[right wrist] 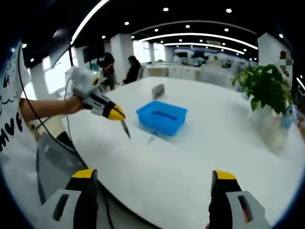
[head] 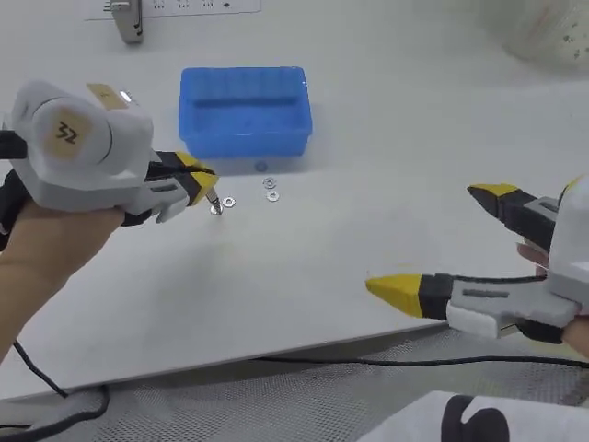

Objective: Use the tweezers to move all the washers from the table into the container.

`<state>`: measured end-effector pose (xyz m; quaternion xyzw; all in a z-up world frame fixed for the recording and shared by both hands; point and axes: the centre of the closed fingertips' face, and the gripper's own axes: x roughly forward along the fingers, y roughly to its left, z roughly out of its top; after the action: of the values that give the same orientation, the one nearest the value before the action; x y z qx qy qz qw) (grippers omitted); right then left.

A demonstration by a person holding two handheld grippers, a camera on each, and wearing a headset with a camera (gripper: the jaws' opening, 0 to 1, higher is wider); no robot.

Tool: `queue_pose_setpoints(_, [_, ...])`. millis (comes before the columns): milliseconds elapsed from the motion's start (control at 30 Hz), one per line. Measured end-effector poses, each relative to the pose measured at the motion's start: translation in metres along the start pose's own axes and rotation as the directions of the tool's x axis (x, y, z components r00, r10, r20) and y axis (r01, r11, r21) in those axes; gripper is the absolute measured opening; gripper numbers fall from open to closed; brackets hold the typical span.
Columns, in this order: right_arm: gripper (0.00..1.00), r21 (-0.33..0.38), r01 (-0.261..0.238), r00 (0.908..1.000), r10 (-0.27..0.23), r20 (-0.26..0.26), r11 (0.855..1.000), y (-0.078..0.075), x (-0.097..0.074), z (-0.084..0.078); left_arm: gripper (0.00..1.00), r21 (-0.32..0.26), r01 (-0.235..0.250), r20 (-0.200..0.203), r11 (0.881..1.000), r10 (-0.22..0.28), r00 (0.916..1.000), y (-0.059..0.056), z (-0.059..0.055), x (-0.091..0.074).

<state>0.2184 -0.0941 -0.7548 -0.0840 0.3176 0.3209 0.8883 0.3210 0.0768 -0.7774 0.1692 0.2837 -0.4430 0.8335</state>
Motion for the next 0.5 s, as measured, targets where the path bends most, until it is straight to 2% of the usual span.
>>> queue_pose_setpoints(100, [0.99,-0.084,0.005,0.9995,-0.008,-0.03,0.996,0.008,0.006,-0.009,0.0,0.011,-0.002,-0.007,1.0,0.002,1.0,0.0,0.0,-0.001])
queue_pose_setpoints(167, [0.99,-0.107,0.004,0.9993,-0.009,-0.038,0.994,0.013,0.011,-0.011,0.0,0.009,0.0,-0.002,1.0,0.0,1.0,0.0,0.001,-0.003])
queue_pose_setpoints(300, [0.99,-0.112,0.009,0.9995,-0.013,-0.029,0.994,0.017,0.021,-0.011,0.0,0.005,-0.002,0.011,1.0,0.002,0.9999,0.002,0.007,-0.008])
queue_pose_setpoints(400, [0.99,-0.11,0.017,0.9993,-0.021,-0.031,0.994,0.012,0.026,-0.013,0.0,0.012,-0.001,0.019,1.0,0.001,0.9998,0.004,0.014,-0.011])
queue_pose_setpoints(500, [0.99,-0.061,0.003,0.9997,-0.004,-0.022,0.998,0.011,0.025,-0.012,0.0,0.017,0.004,0.037,1.0,-0.005,0.9993,0.005,0.024,-0.015])
